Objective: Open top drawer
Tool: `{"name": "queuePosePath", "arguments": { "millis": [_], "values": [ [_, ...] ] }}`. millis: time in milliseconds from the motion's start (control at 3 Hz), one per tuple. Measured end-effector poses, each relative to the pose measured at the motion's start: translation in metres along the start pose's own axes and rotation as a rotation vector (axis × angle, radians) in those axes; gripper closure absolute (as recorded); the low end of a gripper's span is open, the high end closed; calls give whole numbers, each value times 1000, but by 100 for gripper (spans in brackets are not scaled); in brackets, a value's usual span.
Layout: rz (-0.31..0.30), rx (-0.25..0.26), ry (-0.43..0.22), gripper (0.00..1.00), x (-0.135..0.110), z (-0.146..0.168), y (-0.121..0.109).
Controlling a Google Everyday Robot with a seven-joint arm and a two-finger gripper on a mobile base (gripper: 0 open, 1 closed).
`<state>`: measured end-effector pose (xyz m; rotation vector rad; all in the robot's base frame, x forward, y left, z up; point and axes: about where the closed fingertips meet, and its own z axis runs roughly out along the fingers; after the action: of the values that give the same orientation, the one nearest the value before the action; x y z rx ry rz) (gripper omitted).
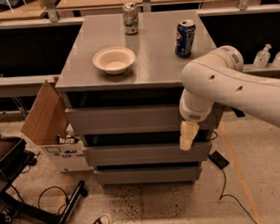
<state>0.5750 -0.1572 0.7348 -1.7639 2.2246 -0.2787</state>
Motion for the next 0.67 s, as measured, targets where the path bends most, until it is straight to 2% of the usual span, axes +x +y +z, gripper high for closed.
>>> {"name": "queuePosePath", "arguments": {
  "millis": [667],
  "values": [
    [-4,-29,47,2,-7,60,-15]
  ]
}}
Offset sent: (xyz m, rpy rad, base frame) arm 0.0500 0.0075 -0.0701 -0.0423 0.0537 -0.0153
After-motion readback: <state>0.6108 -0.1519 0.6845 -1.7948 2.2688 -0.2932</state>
